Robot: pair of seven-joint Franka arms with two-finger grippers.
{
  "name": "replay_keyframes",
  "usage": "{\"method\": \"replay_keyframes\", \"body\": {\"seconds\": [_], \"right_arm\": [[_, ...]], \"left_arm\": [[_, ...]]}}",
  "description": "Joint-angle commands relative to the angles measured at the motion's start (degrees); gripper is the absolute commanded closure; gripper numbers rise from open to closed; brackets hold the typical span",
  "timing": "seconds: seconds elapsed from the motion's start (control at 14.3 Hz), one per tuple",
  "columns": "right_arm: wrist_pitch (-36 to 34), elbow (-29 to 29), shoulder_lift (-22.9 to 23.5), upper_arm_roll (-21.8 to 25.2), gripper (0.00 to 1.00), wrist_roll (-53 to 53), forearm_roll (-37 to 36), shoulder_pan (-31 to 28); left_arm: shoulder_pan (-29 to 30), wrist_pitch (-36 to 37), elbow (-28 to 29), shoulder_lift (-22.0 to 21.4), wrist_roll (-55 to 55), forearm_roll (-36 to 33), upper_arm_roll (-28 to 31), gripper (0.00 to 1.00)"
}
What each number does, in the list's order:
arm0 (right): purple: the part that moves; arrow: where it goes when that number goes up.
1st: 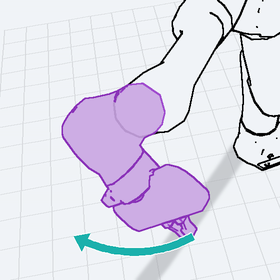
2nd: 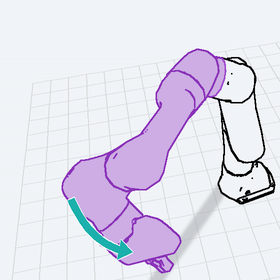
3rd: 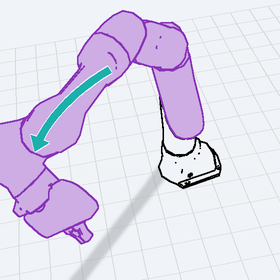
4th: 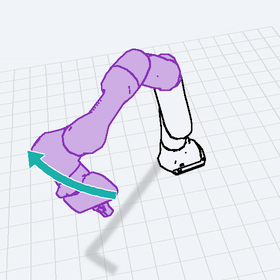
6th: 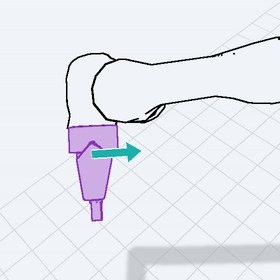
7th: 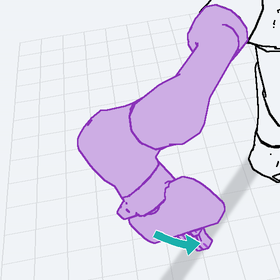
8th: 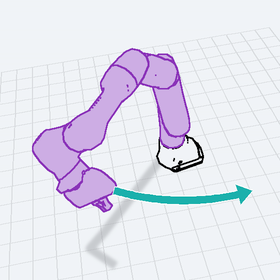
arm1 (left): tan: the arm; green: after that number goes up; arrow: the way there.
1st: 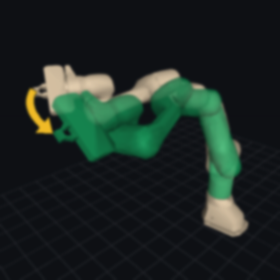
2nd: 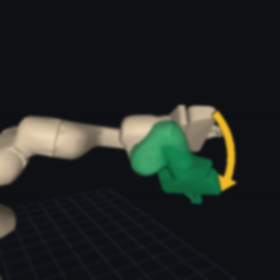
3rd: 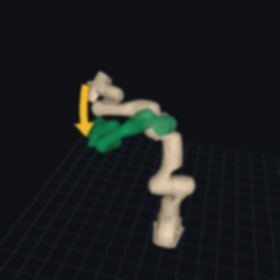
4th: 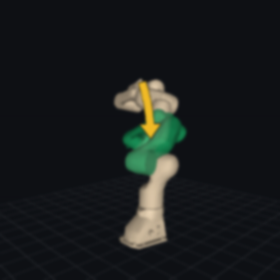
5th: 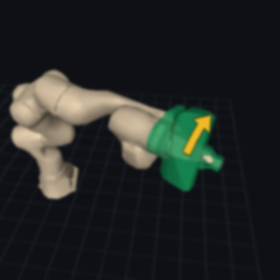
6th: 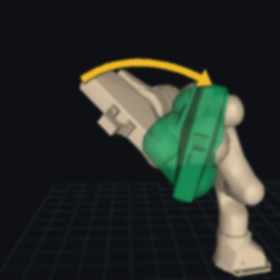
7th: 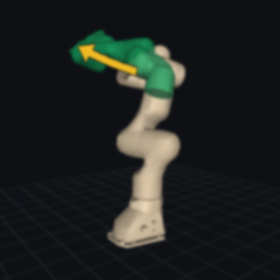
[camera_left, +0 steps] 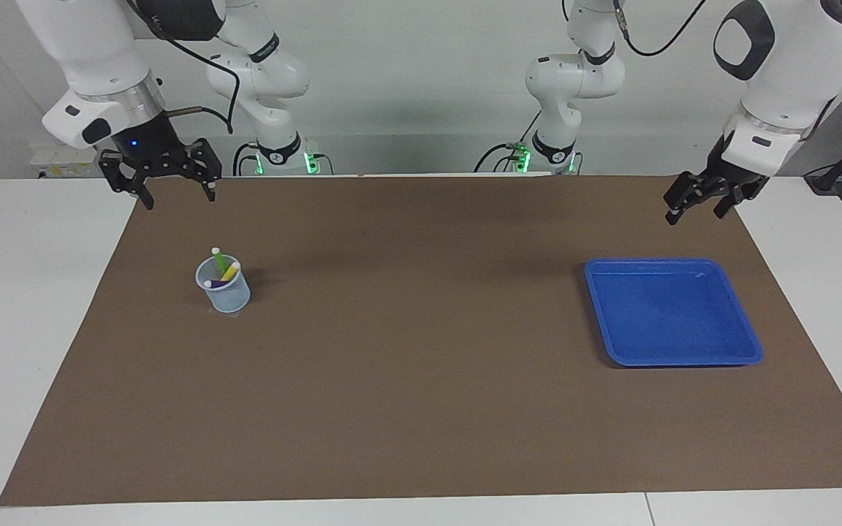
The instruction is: Transfer and insert pens with both arms
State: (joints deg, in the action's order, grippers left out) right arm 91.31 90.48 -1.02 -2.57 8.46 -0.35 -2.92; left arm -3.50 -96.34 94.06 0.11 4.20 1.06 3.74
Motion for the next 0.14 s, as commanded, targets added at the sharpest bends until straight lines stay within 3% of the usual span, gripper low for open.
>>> {"method": "replay_keyframes", "body": {"seconds": [0.0, 0.07], "right_arm": [[1.42, 1.01, -0.56, -0.06, 0.0, -1.08, -0.35, -0.33], [1.33, 1.01, -0.56, -0.06, 0.0, -1.08, -0.26, -0.33]], "left_arm": [[-0.54, 1.07, -1.33, 0.42, -0.07, -0.71, 0.39, 0.0], [-0.54, 1.07, -1.24, 0.42, -0.07, -0.71, 0.39, 0.0]]}}
